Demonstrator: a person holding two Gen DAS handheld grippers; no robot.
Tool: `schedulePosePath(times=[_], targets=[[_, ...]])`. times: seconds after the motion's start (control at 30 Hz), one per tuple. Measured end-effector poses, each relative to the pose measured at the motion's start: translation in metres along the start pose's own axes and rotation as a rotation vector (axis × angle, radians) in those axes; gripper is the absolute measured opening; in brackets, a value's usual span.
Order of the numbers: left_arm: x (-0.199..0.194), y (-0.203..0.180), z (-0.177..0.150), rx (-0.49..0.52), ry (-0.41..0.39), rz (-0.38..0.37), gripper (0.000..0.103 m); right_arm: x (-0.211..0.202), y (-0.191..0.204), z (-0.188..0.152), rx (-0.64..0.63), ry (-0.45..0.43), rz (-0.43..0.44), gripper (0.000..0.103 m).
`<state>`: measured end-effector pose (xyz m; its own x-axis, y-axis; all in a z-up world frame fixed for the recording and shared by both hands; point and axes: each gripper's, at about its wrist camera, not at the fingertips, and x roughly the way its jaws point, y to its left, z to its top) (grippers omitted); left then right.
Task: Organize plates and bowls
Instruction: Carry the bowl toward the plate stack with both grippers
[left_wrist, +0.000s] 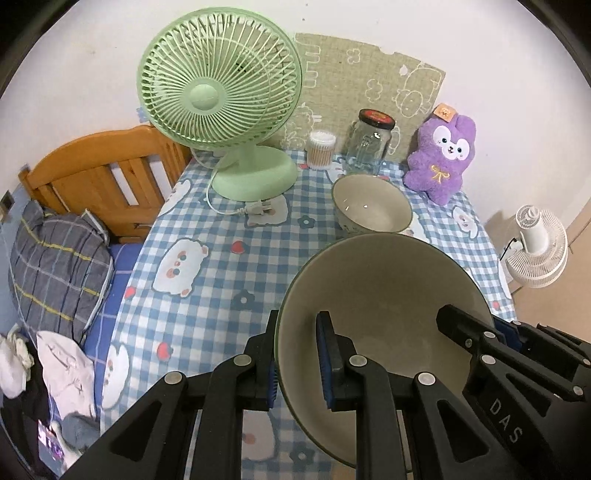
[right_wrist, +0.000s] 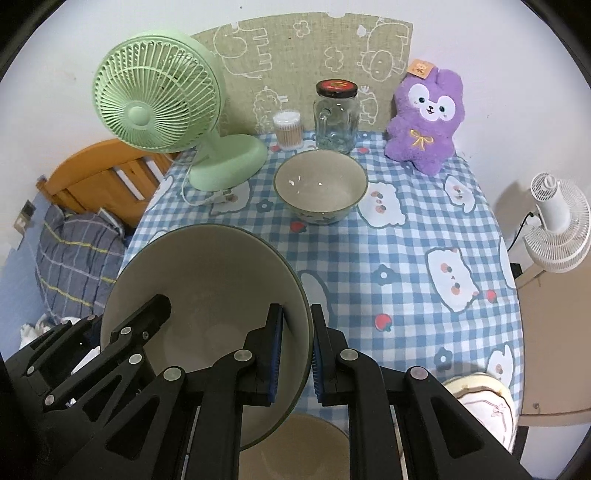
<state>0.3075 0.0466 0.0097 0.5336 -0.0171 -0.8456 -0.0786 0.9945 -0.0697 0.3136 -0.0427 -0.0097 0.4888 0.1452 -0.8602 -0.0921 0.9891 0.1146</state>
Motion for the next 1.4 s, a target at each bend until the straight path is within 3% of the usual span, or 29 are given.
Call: schedulePosePath(times=[0.63, 0.83, 1.4], targets=[[-0.045, -0.031, -0.045, -0.039, -0.002, 0.039, 0.016, -0.055, -0.024, -0.041, -0.062, -0.009, 0.03, 0.017], [-0.047, -0.033, -0.062, -0.024, 0.0, 0.039, 0.016, -0.056, -0.029, -0.06, -0.061, 0.007, 0.043, 0.017], [-0.02, -0.037, -0.112, -0.017, 0.117, 0.014, 0.016, -0.026, -0.033, -0.095, -0.067, 0.116, 0.021, 0.017]])
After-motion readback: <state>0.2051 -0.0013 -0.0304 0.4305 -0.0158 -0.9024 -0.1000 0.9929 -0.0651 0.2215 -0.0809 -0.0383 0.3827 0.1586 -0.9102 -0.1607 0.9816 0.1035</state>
